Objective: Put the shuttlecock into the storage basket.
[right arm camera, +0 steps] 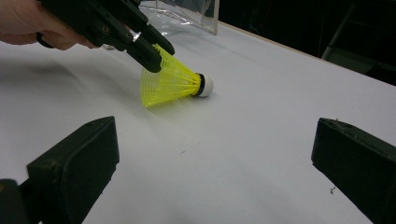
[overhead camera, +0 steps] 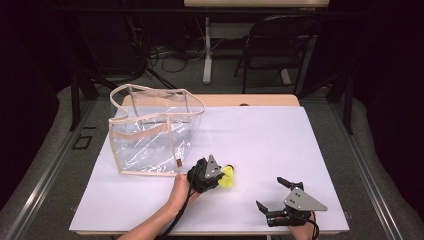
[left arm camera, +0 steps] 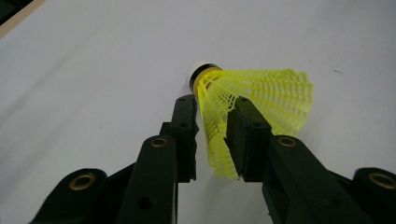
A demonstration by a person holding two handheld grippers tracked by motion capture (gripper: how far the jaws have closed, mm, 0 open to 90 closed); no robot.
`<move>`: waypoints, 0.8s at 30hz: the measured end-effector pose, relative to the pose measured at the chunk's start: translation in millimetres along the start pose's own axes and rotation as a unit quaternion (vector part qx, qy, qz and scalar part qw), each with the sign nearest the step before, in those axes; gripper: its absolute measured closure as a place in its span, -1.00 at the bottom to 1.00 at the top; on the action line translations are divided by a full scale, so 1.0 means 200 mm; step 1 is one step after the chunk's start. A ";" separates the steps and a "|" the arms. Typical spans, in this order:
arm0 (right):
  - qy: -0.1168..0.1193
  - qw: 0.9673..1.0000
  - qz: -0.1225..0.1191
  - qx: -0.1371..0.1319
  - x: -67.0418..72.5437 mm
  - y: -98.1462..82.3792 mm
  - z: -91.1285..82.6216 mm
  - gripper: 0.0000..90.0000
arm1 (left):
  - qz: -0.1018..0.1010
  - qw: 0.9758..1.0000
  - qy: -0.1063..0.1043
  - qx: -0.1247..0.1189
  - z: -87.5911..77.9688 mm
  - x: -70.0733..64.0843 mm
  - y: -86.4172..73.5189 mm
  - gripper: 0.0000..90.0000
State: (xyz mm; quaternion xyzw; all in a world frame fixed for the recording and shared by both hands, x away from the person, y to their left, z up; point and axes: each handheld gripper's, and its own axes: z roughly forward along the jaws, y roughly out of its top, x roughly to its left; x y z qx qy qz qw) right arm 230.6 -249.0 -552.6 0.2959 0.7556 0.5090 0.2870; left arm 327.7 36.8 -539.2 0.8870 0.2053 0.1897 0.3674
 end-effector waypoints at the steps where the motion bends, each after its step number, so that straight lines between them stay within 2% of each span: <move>1: 0.000 1.000 0.000 0.001 0.00 0.00 0.00 -0.99 | 0.001 1.000 0.001 -0.002 0.00 0.00 0.00 0.64; 13: 0.000 1.000 0.002 0.004 0.00 0.00 0.00 -0.99 | 0.005 1.000 0.001 -0.007 0.01 -0.01 -0.01 0.76; 24: 0.000 1.000 0.001 0.002 0.00 0.00 0.00 -0.99 | -0.012 1.000 -0.004 -0.021 0.01 0.02 -0.03 0.92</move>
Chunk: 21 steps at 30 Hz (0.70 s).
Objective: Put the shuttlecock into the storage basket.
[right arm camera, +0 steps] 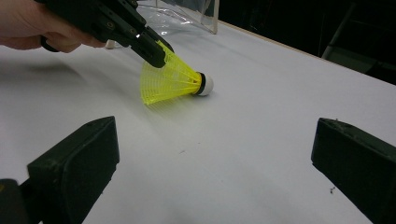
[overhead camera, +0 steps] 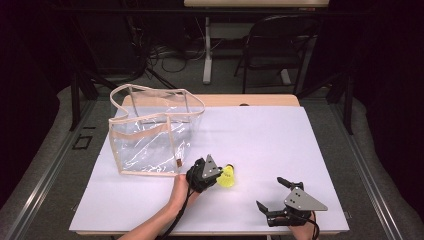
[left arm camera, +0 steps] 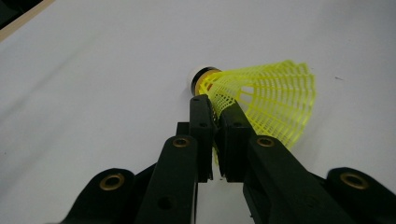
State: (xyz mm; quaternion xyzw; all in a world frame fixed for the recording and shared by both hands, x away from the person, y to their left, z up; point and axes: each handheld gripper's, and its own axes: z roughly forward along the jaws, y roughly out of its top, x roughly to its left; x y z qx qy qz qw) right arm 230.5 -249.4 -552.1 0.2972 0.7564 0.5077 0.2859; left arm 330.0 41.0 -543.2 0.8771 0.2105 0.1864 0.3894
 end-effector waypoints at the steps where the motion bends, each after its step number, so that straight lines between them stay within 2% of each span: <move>1: 0.000 1.000 0.001 -0.001 0.00 0.00 0.00 -0.99 | -0.001 1.000 0.001 0.000 0.00 0.00 0.00 0.93; 12: 0.000 1.000 -0.001 -0.001 0.00 0.00 0.00 -0.99 | -0.006 1.000 -0.003 -0.008 -0.01 0.00 0.00 0.97; 21: 0.001 1.000 -0.002 0.003 0.00 0.00 0.00 -0.99 | -0.004 1.000 0.005 -0.020 -0.03 0.00 0.00 0.98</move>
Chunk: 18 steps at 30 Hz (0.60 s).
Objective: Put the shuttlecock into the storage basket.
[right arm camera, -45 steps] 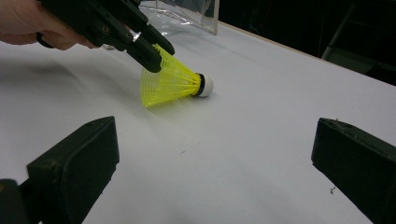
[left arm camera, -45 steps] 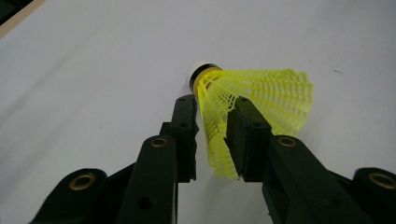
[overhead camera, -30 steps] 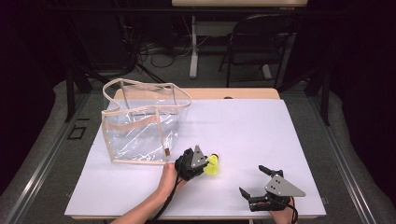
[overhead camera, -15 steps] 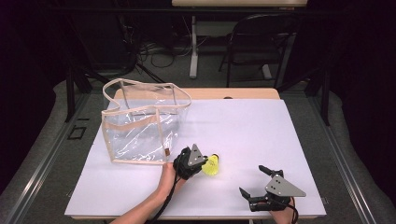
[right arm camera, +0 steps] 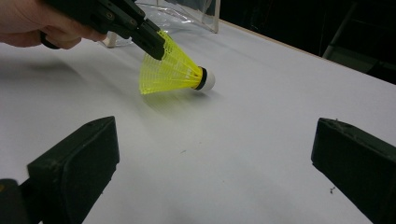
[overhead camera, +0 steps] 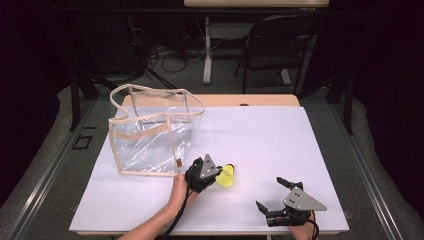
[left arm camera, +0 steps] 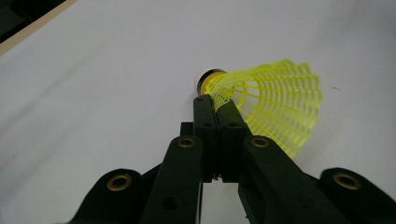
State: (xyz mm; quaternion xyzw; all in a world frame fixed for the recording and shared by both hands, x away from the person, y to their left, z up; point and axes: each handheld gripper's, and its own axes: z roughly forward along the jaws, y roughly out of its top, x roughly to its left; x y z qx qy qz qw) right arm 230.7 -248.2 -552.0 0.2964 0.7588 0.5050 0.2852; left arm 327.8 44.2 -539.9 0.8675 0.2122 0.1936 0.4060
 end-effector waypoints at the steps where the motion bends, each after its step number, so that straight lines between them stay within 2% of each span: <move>1: 0.000 1.000 0.000 0.000 0.00 0.00 0.00 -0.99 | 0.000 1.000 0.000 0.000 0.00 0.00 0.00 0.98; 18: 0.000 1.000 0.000 -0.001 0.00 0.00 0.00 -0.99 | 0.000 1.000 0.003 -0.018 -0.05 0.01 0.02 0.98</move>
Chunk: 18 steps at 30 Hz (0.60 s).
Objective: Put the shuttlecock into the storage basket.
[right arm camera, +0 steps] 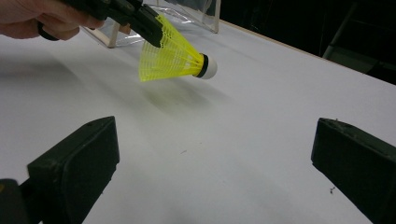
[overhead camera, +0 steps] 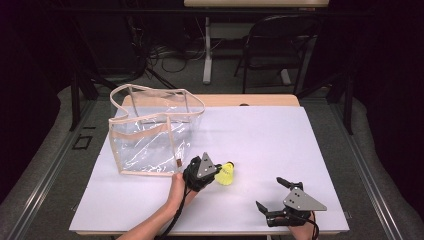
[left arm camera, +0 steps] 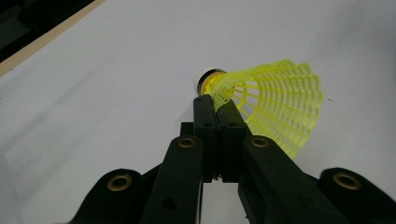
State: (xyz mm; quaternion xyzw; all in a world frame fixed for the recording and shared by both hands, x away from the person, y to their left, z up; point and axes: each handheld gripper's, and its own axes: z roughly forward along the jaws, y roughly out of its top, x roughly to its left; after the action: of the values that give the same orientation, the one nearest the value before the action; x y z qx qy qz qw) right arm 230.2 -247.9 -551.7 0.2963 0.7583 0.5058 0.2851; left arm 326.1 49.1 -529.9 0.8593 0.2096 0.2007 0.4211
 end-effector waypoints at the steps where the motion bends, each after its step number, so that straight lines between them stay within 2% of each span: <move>1: 0.000 1.000 0.000 0.000 0.00 0.00 0.00 -0.99 | 0.000 1.000 0.000 -0.001 0.00 0.00 0.00 0.98; 18: -0.001 1.000 -0.001 -0.002 0.00 0.00 0.00 -0.99 | 0.004 1.000 0.003 -0.007 -0.04 0.02 0.02 0.98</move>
State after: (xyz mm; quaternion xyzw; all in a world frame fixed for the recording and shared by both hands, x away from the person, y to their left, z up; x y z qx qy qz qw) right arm 230.4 -247.6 -552.0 0.2957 0.7572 0.5069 0.2867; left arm 326.6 53.6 -521.9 0.8565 0.2063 0.2064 0.4258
